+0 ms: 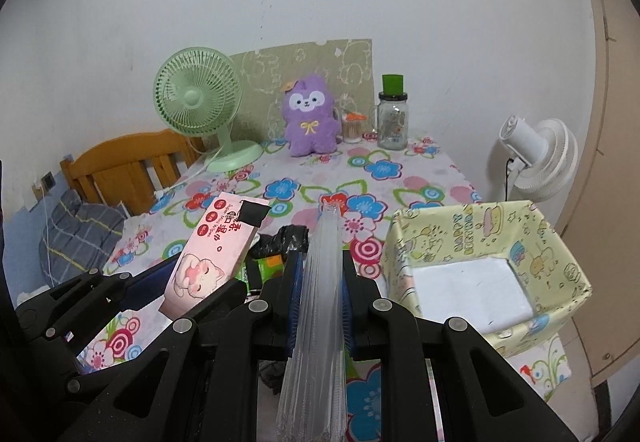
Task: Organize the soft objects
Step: 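Carry the plastic sleeve and pink tissue pack over the gift box with both grippers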
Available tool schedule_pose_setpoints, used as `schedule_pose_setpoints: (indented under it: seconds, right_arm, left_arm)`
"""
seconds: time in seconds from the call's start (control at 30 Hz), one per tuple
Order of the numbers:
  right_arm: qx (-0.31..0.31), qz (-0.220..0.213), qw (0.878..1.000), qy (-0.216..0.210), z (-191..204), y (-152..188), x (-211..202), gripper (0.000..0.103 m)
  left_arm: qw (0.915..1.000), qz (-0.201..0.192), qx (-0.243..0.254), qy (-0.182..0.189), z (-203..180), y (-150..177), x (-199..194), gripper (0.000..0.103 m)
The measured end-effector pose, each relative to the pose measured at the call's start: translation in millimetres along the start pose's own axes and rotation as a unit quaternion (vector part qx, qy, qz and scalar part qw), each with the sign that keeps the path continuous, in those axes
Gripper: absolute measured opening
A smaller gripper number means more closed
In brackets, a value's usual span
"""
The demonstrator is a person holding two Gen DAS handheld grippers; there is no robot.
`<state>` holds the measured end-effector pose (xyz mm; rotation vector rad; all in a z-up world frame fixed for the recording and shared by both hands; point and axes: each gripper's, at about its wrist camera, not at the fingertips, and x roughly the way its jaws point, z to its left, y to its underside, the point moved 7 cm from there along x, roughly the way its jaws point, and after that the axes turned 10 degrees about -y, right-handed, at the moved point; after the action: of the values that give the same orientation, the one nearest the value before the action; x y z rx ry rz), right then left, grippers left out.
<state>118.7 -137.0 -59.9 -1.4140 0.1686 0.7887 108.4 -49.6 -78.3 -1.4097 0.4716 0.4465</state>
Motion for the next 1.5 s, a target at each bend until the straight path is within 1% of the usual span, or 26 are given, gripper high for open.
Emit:
schedule_pose_setpoints:
  seconds: [0.33,0.77,1.0,1.5]
  right_arm:
    - [0.000,-0.013,1.000,0.001,-21,-14,-9,0.020]
    - [0.004,-0.011,1.000,0.009,-61,-25,-9,0.020]
    - [0.010,-0.006,1.000,0.021,-86,-27,-7,0.020]
    - [0.035,0.009,0.998,0.053,-140,-25,-1,0.020]
  left_arm:
    - [0.9999,-0.014,0.007,0.000,-18,-17,-5,0.040]
    - [0.9998,-0.015,0.013,0.008,-52,-34,11,0.040]
    - [0.9997,-0.009,0.013,0.017,-71,-41,22,0.040]
    - [0.9983,0.010,0.030,0.050,-122,-50,44,0.040]
